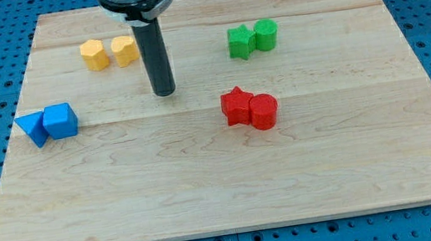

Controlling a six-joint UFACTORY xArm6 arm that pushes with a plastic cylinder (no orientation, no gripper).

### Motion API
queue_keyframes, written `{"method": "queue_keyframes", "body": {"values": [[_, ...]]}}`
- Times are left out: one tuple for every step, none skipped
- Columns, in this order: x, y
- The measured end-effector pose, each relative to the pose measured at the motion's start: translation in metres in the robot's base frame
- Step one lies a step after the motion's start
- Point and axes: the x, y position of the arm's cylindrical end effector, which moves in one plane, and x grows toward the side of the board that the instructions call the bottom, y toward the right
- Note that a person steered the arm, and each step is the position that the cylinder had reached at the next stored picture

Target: Move the blue blocks bottom right to the yellow blocks

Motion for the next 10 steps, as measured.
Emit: {"method": "queue_keyframes", "body": {"values": [[0.067, 0.002], [0.1, -0.074], [0.101, -0.137], [0.101, -0.154], [0.101, -0.155], [0.101, -0.148], [0.101, -0.15], [0.1, -0.186], [0.079, -0.242], [0.047, -0.232]]}}
